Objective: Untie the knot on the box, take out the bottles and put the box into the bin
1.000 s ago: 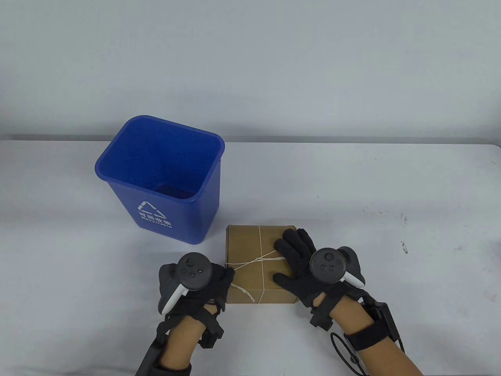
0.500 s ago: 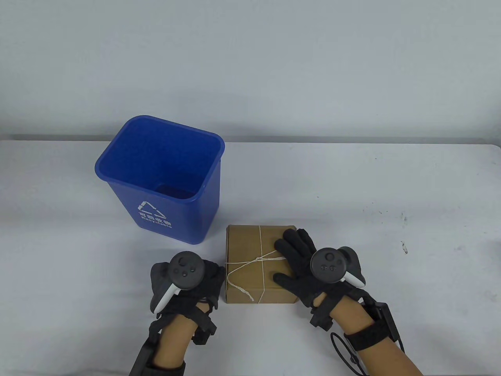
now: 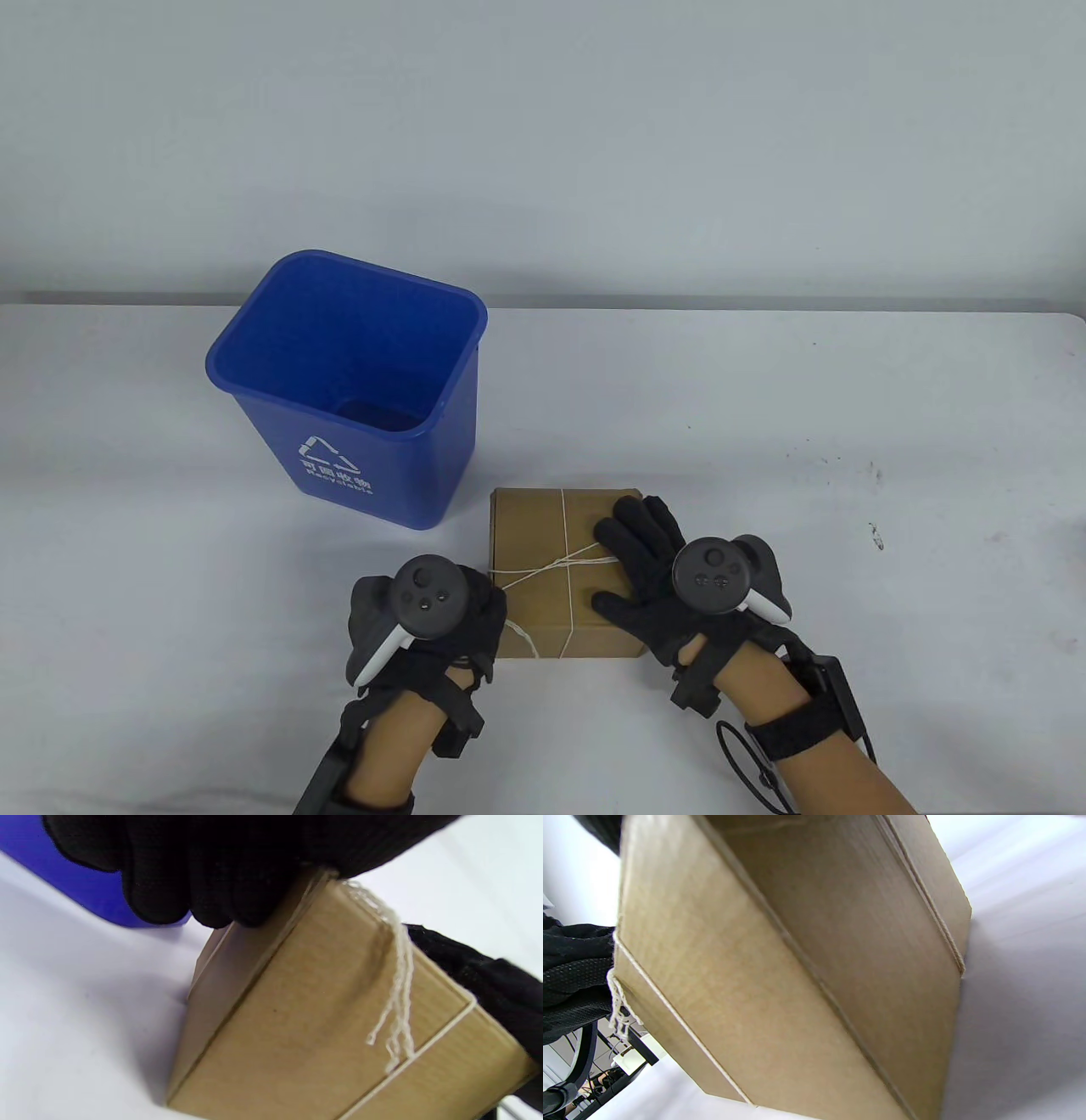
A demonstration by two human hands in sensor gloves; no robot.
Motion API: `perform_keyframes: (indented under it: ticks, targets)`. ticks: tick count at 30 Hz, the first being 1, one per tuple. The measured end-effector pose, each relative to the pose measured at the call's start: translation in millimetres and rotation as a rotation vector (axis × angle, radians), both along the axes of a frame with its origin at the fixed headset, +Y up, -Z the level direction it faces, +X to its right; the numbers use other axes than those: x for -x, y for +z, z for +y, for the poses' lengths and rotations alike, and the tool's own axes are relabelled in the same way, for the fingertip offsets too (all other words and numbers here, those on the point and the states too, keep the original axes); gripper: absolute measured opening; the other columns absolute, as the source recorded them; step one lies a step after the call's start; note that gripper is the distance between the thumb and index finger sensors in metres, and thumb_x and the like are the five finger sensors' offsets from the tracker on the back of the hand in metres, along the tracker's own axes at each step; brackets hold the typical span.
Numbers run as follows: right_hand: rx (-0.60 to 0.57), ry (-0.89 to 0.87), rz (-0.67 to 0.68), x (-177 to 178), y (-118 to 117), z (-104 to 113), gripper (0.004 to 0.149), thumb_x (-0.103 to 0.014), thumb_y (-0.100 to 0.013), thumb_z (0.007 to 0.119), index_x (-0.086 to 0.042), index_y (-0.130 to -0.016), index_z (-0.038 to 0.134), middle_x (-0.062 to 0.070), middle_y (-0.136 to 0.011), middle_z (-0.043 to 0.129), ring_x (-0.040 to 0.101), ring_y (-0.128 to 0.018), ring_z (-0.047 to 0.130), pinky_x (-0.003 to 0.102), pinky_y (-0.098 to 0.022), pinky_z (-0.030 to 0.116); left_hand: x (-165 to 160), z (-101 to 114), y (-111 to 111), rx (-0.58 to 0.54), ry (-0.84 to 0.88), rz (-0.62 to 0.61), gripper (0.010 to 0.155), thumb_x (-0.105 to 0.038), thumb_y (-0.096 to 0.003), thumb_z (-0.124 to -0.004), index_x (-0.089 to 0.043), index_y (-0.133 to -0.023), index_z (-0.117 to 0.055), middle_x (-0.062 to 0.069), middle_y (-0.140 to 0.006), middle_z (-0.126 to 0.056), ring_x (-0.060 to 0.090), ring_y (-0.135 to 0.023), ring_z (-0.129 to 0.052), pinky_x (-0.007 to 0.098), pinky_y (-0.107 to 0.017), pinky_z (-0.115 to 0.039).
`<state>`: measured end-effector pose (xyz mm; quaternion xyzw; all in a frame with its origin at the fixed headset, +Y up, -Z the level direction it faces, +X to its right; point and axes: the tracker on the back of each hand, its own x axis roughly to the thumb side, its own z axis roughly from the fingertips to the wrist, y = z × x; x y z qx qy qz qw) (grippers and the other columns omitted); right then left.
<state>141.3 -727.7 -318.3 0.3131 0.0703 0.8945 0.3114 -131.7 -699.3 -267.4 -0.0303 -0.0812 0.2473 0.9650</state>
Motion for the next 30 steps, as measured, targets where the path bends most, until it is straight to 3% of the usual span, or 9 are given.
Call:
perform_keyframes:
  ticks: [5, 10, 21, 30]
  targets:
    - [0.002, -0.001, -0.001, 0, 0, 0, 0.081, -0.062, -0.050, 0.061, -0.019, -0.109, 0.026, 0.009, -0.113, 0.003, 0.053, -0.099, 0.004, 0.074, -0.064, 0.033, -5, 7, 4, -0.079, -0.103, -0.007, 0.047, -0.035, -0.0507, -0.069, 0.004, -0.067, -0.089, 0.012, -0.089, -0.084, 0.049, -0.083, -0.087, 0.069, -0.067, -0.063]
    - [0.002, 0.001, -0.002, 0, 0, 0, 0.081, -0.062, -0.050, 0.061, -0.019, -0.109, 0.026, 0.009, -0.113, 0.003, 0.053, -0.098, 0.004, 0.074, -0.064, 0.033, 4, 5, 0, -0.040, -0.068, 0.019, 0.046, -0.035, -0.0505, -0.069, 0.003, -0.069, -0.088, 0.014, -0.090, -0.082, 0.050, -0.083, -0.085, 0.070, -0.067, -0.062]
    - [0.005, 0.001, -0.003, -1, 0, 0, 0.081, -0.062, -0.050, 0.061, -0.019, -0.109, 0.026, 0.009, -0.113, 0.003, 0.053, -0.098, 0.004, 0.074, -0.064, 0.033, 33, -22, -20, 0.185, -0.096, 0.096, 0.046, -0.035, -0.0511, -0.070, 0.002, -0.071, -0.088, 0.017, -0.092, -0.081, 0.052, -0.086, -0.082, 0.071, -0.067, -0.059]
    - [0.006, -0.001, -0.003, -1, 0, -1, 0.081, -0.062, -0.050, 0.061, -0.019, -0.109, 0.026, 0.009, -0.113, 0.003, 0.053, -0.098, 0.004, 0.074, -0.064, 0.033, 53, -22, -25, 0.151, -0.081, 0.191, 0.046, -0.034, -0.0508, -0.073, 0.002, -0.076, -0.088, 0.015, -0.096, -0.079, 0.053, -0.088, -0.080, 0.071, -0.068, -0.058]
